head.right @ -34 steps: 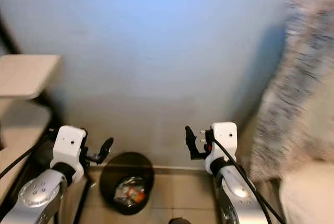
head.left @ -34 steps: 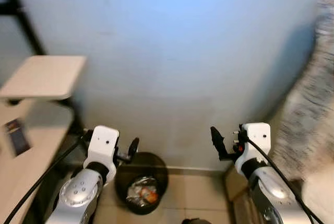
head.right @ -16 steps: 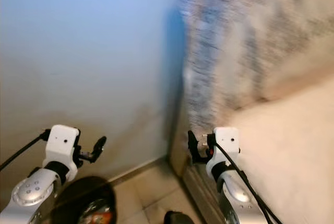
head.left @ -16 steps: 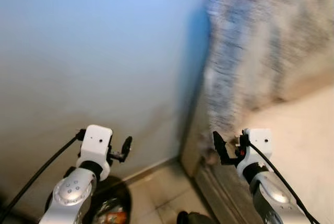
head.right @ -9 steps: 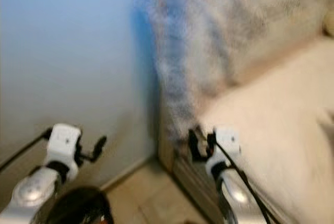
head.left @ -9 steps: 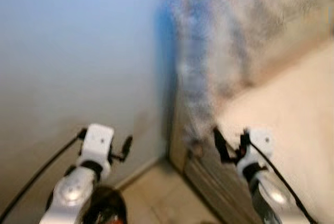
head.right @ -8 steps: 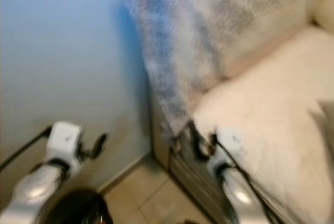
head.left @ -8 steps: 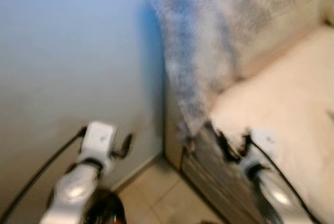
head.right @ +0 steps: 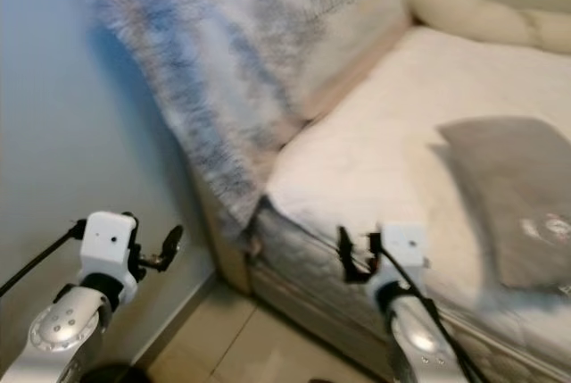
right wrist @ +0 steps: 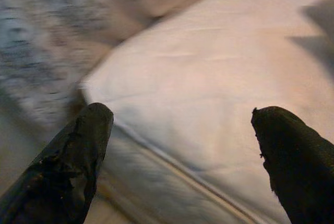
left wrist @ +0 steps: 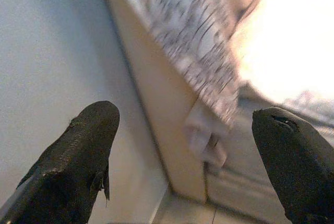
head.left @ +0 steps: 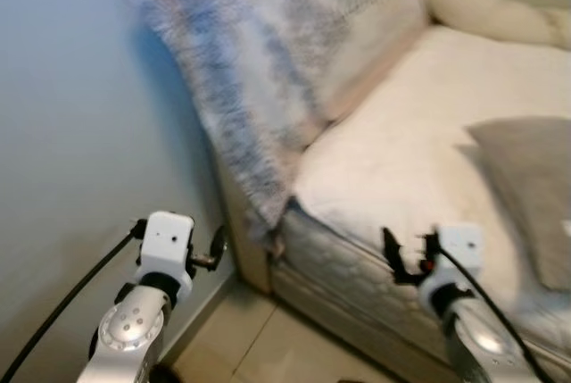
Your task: Clean up the room
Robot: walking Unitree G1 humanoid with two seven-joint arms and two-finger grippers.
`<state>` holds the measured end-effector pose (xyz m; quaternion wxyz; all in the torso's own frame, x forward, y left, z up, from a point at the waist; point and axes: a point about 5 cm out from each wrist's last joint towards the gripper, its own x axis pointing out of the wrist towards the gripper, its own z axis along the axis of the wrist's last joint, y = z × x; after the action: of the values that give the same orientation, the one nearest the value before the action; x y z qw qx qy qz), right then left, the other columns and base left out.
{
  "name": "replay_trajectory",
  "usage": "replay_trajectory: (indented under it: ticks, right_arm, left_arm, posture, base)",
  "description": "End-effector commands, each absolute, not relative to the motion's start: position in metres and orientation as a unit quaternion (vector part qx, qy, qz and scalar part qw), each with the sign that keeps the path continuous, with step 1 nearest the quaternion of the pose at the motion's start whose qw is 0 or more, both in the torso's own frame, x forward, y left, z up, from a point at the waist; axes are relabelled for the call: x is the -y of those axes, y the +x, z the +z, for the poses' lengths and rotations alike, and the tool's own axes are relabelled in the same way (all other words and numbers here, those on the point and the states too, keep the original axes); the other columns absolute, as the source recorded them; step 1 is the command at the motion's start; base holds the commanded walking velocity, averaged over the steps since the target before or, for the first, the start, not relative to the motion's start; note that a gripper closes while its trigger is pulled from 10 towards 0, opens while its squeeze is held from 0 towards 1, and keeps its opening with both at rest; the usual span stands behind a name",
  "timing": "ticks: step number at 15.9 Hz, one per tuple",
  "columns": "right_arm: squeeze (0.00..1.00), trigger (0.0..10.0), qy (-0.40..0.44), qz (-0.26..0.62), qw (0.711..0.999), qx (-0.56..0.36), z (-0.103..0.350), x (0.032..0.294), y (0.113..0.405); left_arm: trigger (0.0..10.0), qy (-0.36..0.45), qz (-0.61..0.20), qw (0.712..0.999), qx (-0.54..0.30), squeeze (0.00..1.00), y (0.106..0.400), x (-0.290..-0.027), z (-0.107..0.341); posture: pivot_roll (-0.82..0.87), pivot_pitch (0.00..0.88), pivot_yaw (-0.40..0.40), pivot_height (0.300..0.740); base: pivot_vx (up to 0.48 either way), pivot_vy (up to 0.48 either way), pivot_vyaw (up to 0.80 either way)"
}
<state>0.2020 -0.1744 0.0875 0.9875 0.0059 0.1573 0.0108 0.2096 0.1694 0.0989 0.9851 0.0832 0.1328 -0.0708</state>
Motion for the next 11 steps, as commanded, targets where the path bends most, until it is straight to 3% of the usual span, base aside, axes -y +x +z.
replay_trajectory:
  ticks: [1, 6, 11]
  right_arm:
    - [0.0, 10.0, 0.021, 0.016, 0.987, -0.155, 0.0899, 0.1693, 0.2038]
    - [0.0, 10.0, 0.012, 0.015, 0.988, -0.151, 0.0923, 0.1706, 0.2044]
    - [0.0, 10.0, 0.001, 0.016, 0.99, -0.139, 0.0975, 0.1711, 0.211]
  left_arm:
    - [10.0, 0.089, -0.062, 0.986, -0.124, 0.0, 0.2114, -0.1737, 0.103]
    - [10.0, 0.078, -0.07, 0.988, -0.11, 0.0, 0.2122, -0.1709, 0.1064]
    - [10.0, 0.07, -0.068, 0.989, -0.107, 0.0, 0.214, -0.1722, 0.1074]
  posture:
    - [0.0, 0.0, 0.014, 0.74]
    - [-0.01, 0.0, 0.014, 0.74]
    - [-0.01, 0.0, 0.012, 0.74]
  base:
    - [0.0, 0.0, -0.8]
    - [0.0, 0.0, -0.8]
    - [0.268, 0.0, -0.75]
